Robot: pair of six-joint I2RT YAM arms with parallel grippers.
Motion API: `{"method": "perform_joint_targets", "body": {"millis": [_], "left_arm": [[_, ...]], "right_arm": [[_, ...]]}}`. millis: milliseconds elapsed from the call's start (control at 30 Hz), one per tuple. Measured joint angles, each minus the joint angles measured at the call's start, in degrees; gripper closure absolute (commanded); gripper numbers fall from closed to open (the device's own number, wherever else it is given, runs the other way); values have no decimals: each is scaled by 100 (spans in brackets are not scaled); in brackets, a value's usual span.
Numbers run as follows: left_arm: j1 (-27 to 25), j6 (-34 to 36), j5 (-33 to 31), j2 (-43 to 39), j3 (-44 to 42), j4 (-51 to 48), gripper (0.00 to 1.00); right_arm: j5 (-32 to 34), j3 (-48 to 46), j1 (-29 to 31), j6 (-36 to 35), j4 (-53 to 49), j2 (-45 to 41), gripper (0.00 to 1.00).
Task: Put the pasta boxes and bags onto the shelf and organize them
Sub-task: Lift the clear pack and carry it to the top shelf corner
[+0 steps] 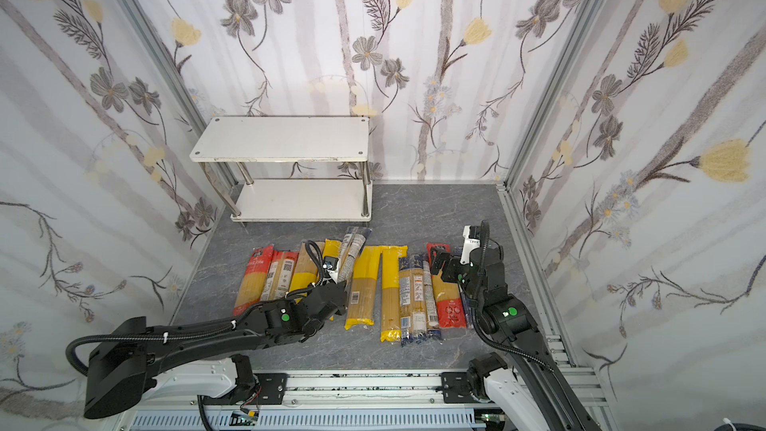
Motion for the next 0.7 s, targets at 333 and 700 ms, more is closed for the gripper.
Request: {"method": "perform_joint_targets", "body": {"millis": [333,700], "left_arm": [[4,780,-42,-748,1296,-1093,100],[417,2413,-1425,146,3825,-1766,100]], "right_arm": [[-439,839,120,-68,-199,52,0],[-673,2343,369,-293,-295,748,0]]}}
